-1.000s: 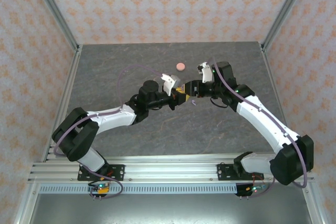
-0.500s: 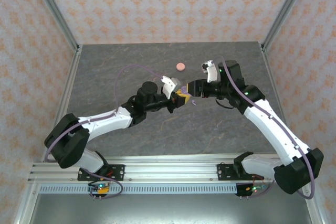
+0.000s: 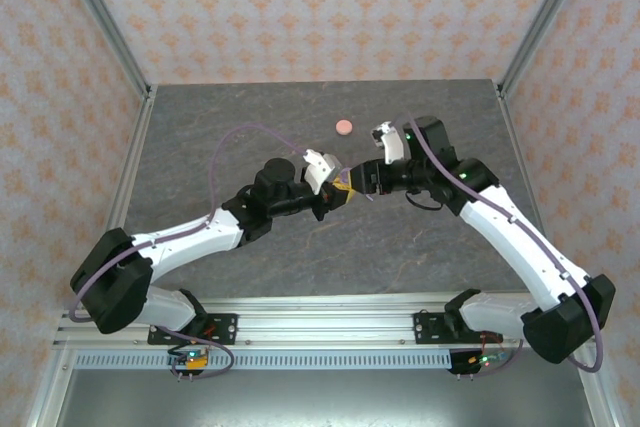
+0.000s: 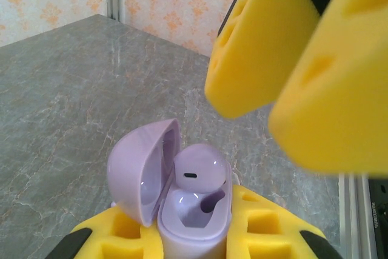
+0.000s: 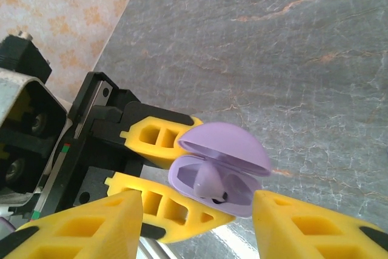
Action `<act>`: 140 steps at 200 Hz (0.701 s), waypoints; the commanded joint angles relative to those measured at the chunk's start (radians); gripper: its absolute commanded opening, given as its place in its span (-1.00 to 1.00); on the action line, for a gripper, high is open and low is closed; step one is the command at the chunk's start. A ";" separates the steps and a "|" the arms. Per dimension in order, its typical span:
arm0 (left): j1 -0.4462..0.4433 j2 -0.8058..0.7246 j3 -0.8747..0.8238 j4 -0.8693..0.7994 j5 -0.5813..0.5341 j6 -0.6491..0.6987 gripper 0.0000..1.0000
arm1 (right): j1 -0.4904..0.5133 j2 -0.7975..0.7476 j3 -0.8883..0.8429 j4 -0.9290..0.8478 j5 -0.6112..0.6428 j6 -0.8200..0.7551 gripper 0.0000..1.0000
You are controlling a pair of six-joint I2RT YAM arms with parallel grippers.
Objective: Insert wireless bluetooth earbuds into charging case
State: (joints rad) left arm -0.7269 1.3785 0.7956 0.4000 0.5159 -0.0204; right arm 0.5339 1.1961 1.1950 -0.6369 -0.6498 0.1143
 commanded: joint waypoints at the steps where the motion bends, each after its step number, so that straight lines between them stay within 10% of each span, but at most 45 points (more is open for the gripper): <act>1: -0.008 -0.033 -0.002 -0.018 -0.011 0.031 -1.00 | 0.017 0.030 0.035 -0.019 0.067 -0.015 0.03; 140: -0.015 -0.061 0.012 -0.078 -0.035 0.054 -1.00 | 0.018 0.068 0.055 -0.040 0.120 0.024 0.00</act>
State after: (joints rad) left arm -0.7273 1.3449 0.7956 0.3389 0.5110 0.0025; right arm 0.5491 1.2537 1.2148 -0.6510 -0.5632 0.1234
